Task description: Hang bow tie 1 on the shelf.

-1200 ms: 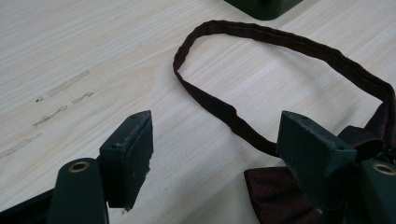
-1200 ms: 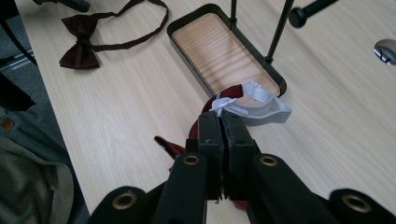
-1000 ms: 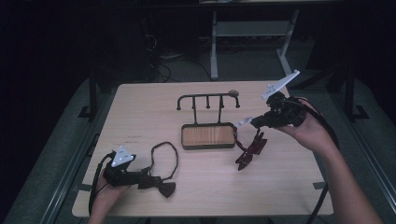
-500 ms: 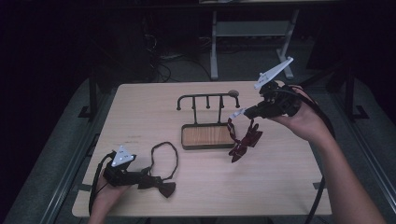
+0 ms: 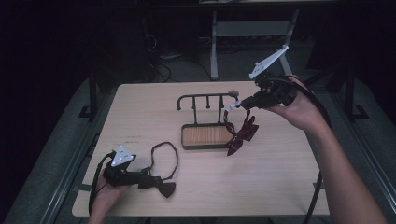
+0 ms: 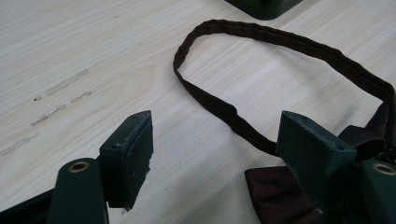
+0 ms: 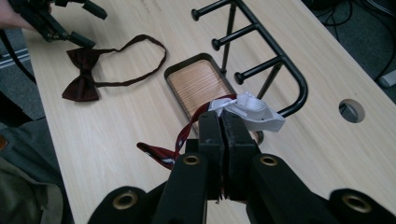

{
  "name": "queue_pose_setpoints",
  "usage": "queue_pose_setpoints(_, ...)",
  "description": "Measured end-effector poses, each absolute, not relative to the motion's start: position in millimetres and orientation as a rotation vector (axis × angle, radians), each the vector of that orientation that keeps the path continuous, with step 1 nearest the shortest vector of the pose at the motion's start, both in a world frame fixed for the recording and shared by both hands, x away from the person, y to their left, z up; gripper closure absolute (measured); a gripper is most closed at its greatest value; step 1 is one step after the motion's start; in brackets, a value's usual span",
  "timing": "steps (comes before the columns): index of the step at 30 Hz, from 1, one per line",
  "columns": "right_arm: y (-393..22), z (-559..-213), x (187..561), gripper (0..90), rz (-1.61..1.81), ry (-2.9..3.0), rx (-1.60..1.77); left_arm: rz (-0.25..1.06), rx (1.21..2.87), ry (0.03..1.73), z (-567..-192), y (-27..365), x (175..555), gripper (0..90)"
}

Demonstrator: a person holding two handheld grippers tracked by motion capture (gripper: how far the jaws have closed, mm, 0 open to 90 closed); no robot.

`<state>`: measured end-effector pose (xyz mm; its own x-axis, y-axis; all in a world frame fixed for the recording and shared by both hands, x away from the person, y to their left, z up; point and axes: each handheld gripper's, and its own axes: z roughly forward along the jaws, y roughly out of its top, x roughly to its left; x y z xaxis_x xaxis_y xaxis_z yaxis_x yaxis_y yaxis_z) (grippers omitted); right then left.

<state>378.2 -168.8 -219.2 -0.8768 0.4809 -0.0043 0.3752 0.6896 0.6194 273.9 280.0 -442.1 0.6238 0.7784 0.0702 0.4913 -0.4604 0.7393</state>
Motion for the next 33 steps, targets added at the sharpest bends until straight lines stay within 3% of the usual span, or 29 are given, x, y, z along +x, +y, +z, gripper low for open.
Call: queue_pose_setpoints(33, -191.0, -256.8, 434.7, 87.5, 0.87, 2.719, 0.998, 0.522, 2.151, 0.987, -443.3, 278.8, 273.7, 27.6)
